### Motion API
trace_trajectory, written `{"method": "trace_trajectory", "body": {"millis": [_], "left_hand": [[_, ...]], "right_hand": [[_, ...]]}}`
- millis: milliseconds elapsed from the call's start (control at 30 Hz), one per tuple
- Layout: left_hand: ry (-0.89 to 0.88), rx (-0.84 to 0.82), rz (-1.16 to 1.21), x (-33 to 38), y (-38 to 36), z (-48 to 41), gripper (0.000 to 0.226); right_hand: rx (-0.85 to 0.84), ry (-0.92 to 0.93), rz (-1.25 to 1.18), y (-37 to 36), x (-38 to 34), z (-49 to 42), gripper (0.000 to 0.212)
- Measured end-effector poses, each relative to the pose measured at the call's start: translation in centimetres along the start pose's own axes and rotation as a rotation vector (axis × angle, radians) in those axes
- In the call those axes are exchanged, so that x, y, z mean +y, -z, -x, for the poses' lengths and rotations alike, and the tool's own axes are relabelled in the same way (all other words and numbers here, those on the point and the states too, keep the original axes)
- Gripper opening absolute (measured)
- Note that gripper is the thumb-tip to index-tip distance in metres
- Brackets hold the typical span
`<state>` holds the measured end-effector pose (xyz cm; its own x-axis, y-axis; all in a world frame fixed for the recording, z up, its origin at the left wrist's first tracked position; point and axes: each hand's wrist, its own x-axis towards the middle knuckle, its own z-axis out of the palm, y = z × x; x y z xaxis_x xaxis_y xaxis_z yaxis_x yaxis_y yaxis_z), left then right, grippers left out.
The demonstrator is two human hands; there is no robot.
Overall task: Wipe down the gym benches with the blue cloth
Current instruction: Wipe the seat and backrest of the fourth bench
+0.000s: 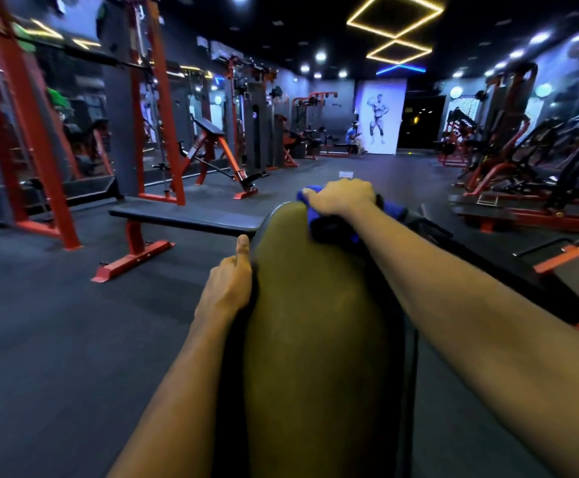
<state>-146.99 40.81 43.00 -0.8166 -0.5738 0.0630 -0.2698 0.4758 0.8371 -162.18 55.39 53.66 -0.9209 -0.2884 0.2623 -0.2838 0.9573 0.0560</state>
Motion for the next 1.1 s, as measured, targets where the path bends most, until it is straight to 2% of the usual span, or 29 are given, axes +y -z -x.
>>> {"method": "trace_trajectory", "body": {"millis": [100, 167, 233, 300, 333, 400, 500, 567, 633, 667, 733, 833, 900, 967, 1033, 1100], "left_hand": [[0.022, -0.001, 0.006, 0.2, 0.1, 0.1, 0.08], [0.033, 0.008, 0.003, 0.3, 0.1, 0.3, 0.079], [0.026, 0.015, -0.006, 0.5, 0.1, 0.3, 0.074], [0.027, 0.014, 0.003, 0.5, 0.1, 0.2, 0.075], [0.035, 0.015, 0.008, 0.5, 0.0, 0.3, 0.076], [0.033, 0.025, -0.012, 0.6, -0.1, 0.5, 0.073], [0.029, 0.019, -0.035, 0.7, 0.1, 0.7, 0.073], [0.036, 0.028, -0.053, 0.7, 0.3, 0.9, 0.079], [0.031, 0.05, -0.093, 0.9, 0.5, 1.3, 0.081], [0.026, 0.056, -0.114, 1.0, 0.6, 1.5, 0.08], [0.016, 0.055, -0.156, 0.8, 0.9, 2.0, 0.079], [0.032, 0.028, -0.16, 0.0, 1.1, 2.9, 0.077], [0.062, 0.008, -0.155, -0.8, 1.5, 3.4, 0.078], [0.101, -0.013, -0.156, -1.6, 1.8, 3.7, 0.079], [0.129, -0.031, -0.156, -2.5, 2.1, 3.9, 0.081], [0.15, -0.057, -0.145, -3.4, 2.4, 4.2, 0.082]], "right_hand": [[-0.017, 0.304, -0.042, -0.1, 0.4, -0.1, 0.062], [-0.125, 0.383, -0.149, 0.4, 1.8, -0.9, 0.054], [-0.178, 0.299, -0.19, 0.3, 1.6, -2.4, 0.064], [-0.137, 0.173, -0.106, -0.2, -0.4, -3.5, 0.075], [-0.096, 0.181, -0.07, -0.5, -1.4, -3.6, 0.076], [-0.022, 0.336, -0.072, -0.8, -2.2, -3.0, 0.069], [-0.085, 0.547, -0.146, 0.0, -1.0, -2.5, 0.056], [-0.129, 0.46, -0.144, 0.0, -1.6, -3.1, 0.064], [-0.077, 0.299, -0.063, -0.3, -3.4, -3.5, 0.073], [-0.045, 0.277, -0.026, -0.4, -4.1, -3.3, 0.073], [-0.001, 0.395, -0.054, -0.4, -4.3, -3.0, 0.065], [-0.096, 0.582, -0.151, 0.2, -3.0, -2.6, 0.057], [-0.092, 0.482, -0.123, -0.1, -3.9, -2.9, 0.06], [-0.004, 0.347, 0.004, -0.5, -6.0, -2.7, 0.063], [0.056, 0.419, 0.052, -0.6, -6.9, -2.2, 0.061], [-0.018, 0.563, -0.014, -0.3, -6.1, -1.9, 0.057]]}}
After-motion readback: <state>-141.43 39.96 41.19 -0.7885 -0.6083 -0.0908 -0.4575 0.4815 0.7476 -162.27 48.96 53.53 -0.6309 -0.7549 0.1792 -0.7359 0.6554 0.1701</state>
